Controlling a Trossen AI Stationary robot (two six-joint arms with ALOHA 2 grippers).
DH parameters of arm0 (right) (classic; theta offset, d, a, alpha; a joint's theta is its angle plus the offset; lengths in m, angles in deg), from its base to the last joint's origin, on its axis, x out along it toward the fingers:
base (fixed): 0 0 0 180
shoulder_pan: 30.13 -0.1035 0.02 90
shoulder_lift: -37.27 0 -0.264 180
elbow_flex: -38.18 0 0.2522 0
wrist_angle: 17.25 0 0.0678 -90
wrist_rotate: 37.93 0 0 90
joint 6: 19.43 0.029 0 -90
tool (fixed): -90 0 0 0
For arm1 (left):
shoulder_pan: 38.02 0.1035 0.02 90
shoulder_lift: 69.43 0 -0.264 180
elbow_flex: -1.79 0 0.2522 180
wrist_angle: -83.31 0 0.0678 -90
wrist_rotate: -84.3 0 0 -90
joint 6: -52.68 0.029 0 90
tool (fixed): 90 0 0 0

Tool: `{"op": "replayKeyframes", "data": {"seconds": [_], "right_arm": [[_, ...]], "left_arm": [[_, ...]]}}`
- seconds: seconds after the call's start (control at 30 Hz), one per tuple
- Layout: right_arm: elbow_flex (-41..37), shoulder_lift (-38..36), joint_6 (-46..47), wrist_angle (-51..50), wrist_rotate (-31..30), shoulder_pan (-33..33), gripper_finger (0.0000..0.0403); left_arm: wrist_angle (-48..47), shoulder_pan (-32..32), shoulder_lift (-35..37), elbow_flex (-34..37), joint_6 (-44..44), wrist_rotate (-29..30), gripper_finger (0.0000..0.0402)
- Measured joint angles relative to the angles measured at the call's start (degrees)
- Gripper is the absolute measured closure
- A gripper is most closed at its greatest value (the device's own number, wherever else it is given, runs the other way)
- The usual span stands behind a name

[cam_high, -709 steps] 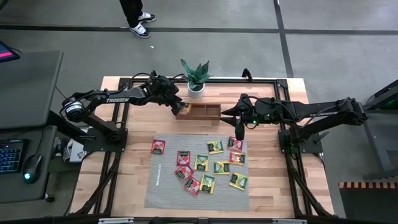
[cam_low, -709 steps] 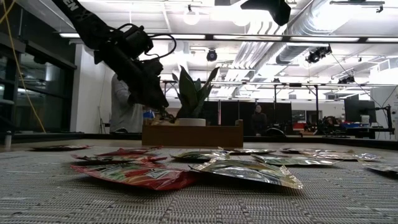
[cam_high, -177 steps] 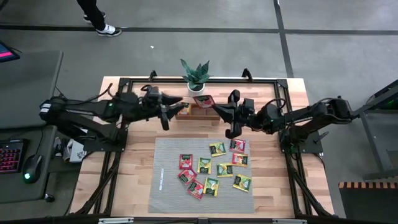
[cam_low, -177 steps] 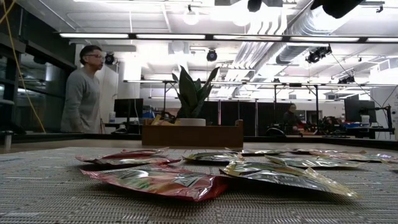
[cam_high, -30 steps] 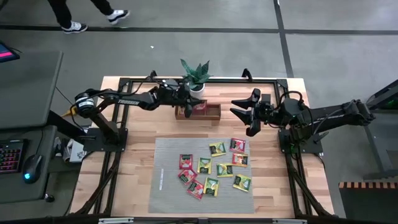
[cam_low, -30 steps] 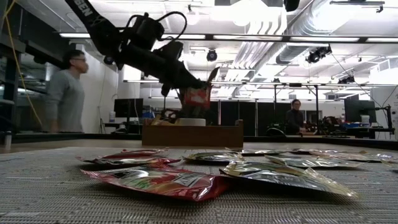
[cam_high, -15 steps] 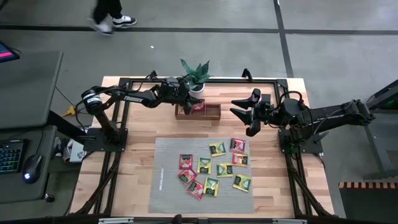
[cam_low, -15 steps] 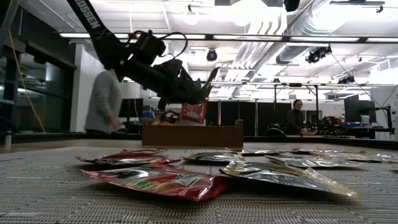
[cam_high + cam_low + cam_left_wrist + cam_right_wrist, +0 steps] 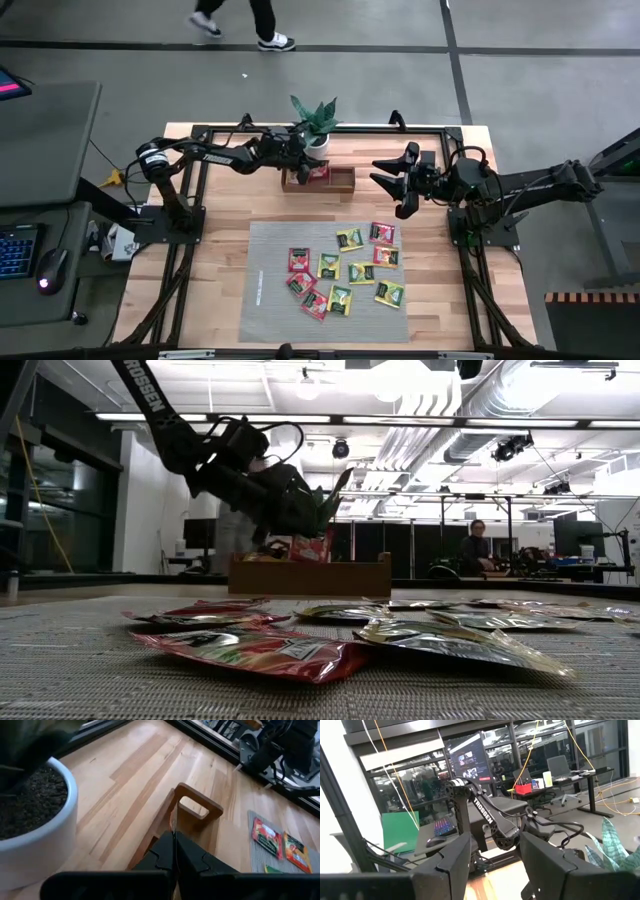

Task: Pick & Place Tea
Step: Put the red tea bag into the middle section of the wooden organizer

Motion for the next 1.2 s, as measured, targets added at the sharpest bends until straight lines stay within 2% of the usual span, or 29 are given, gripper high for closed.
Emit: {"op": "replayKeyframes", "data": {"seconds": [0.2, 0.6, 0.77, 1.0, 1.1, 1.2], "right_arm": [[0.0, 0.0, 0.03, -0.01, 0.02, 0.0, 0.0235], [0.02, 0.0, -0.13, -0.17, 0.02, 0.0, 0.0235], [0.02, 0.0, 1.05, -1.65, 0.33, 0.02, 0.0235], [0.02, 0.0, 1.56, -2.13, 1.72, -0.02, 0.0236], [0.02, 0.0, 1.77, -2.48, 2.05, -0.02, 0.0235], [0.02, -0.01, 2.56, -4.05, 2.21, -0.02, 0.0236]], "left_arm": [[-0.09, 0.0, 0.0, 0.0, 0.03, 0.06, 0.038], [0.01, 0.0, 0.0, 0.0, -0.11, 0.09, 0.0294], [2.83, 0.04, 0.73, 0.02, -1.97, -1.38, 0.0279], [-1.45, -0.02, 5.54, -1.42, -5.38, -5.62, 0.0295], [-4.36, -0.15, 8.69, -1.42, -7.12, -7.63, 0.0326], [-9.77, -1.29, 12.11, -1.45, -7.52, -7.72, 0.0374]]}}
